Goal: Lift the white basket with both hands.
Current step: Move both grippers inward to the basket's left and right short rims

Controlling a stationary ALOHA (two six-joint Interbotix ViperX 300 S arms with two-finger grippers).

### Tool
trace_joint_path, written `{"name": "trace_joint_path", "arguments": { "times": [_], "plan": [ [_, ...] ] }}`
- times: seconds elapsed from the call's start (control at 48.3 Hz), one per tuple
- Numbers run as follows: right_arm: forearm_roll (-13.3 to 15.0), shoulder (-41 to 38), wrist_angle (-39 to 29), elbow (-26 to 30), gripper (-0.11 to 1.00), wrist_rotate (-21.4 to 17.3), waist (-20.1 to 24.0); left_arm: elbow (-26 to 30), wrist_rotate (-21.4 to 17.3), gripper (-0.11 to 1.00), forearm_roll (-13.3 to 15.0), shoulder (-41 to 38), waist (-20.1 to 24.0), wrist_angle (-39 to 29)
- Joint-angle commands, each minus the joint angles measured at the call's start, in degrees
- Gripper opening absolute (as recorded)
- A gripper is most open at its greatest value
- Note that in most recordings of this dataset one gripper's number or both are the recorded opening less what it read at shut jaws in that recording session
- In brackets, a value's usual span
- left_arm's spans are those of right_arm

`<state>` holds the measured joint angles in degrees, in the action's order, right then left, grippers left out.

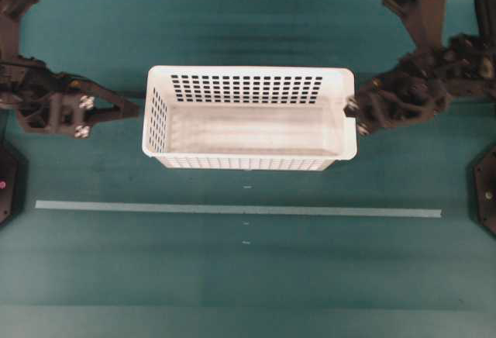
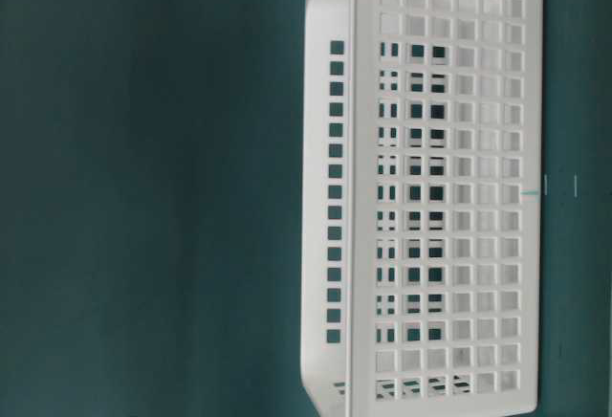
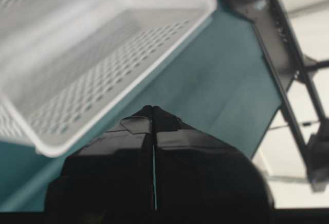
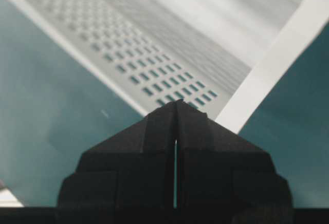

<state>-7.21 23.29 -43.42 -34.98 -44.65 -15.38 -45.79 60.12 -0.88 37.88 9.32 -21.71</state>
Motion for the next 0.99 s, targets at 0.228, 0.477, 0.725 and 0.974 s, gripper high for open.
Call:
{"name": "trace_joint_path", "arguments": {
  "times": [0.228,0.477,0.725,0.974],
  "plan": [
    [2.72,-6.94,-15.12,7.82,-0.02,-7.65,-3.43,7.47,6.68,-0.05,-0.35,-7.73,2.99,-15.91],
    [2.90,-11.25,-24.08,10.55,-0.02,-9.32,-3.52,12.74,6.68,-0.05,-0.35,-12.66,3.16,-22.68],
    [3.43,-12.13,-21.97,9.76,-0.01,-9.49,-3.69,13.45,6.68,-0.05,-0.35,-13.89,3.08,-27.16],
    [3.43,-11.43,-18.28,8.35,0.10,-8.96,-3.78,13.18,6.77,-0.03,-0.35,-13.54,3.16,-27.16]
  ]
}}
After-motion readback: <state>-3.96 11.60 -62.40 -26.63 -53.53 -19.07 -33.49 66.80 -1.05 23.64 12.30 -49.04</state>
